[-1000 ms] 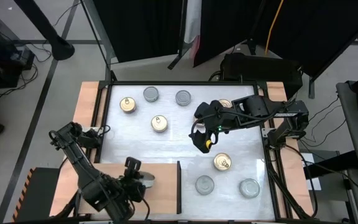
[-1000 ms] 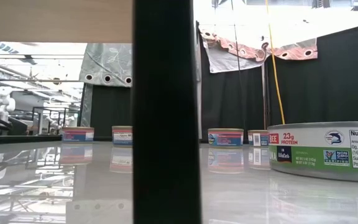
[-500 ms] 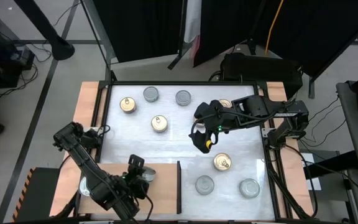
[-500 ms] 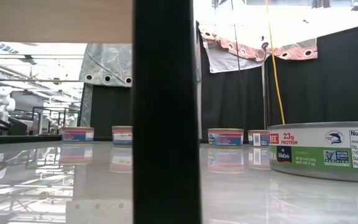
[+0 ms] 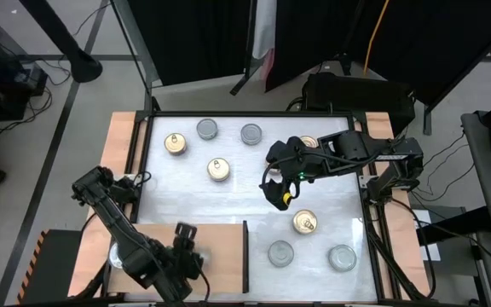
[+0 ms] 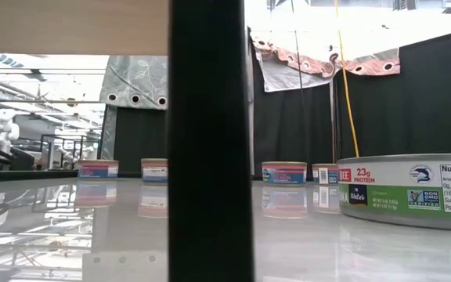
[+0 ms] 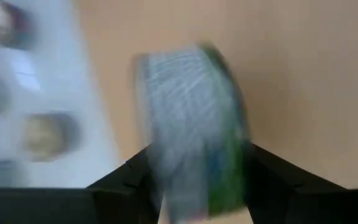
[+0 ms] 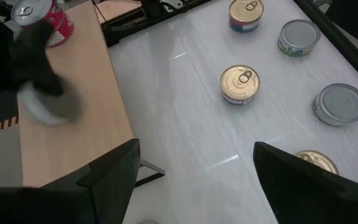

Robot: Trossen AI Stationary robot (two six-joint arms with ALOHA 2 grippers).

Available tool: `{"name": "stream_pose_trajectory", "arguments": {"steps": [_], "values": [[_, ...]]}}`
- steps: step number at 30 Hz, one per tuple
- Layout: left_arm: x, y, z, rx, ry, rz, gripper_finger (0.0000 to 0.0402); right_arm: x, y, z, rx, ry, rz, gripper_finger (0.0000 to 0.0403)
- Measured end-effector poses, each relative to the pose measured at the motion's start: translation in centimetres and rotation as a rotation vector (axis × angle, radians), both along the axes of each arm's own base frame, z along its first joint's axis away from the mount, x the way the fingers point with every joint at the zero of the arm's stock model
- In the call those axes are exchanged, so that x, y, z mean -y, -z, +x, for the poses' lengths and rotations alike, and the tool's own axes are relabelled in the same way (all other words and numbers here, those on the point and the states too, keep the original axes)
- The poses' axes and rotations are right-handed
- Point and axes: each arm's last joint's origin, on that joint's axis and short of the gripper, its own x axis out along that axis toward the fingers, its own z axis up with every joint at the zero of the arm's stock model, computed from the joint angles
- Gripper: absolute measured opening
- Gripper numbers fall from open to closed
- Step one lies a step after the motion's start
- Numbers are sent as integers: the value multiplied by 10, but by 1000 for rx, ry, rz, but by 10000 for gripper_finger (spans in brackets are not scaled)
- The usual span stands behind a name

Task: Stack canned seafood by type on shelf
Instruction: Put the green white tuna can on the shelf

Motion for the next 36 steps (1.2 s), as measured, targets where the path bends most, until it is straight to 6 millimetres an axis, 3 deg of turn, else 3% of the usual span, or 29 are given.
{"name": "stream_pose_trajectory", "arguments": {"steps": [4, 8, 11, 15, 22, 26, 30, 36], "values": [[7, 6, 2, -46, -28, -88, 213, 0, 0, 0, 0, 0, 0, 304], [3, 3, 1, -29, -85, -73, 265, 0, 0, 0, 1, -4, -4, 304], [0, 4, 0, -47, -94, -37, 275, 0, -1, 1, 9, -9, -7, 304], [-1, 4, -2, -39, -91, -8, 236, 0, -1, 1, 13, -14, -9, 304], [2, -3, -8, -30, -69, 11, 98, -2, -1, 2, 23, 20, 29, 304], [-3, -4, -11, -73, -99, 36, 41, -25, 1, 14, 116, 98, 139, 304], [-11, -17, -17, -87, -154, -52, 29, -60, 10, 24, 155, 79, 193, 304], [-37, -59, -43, -118, -420, -323, 54, -80, 20, 24, 126, 115, 230, 304]]}}
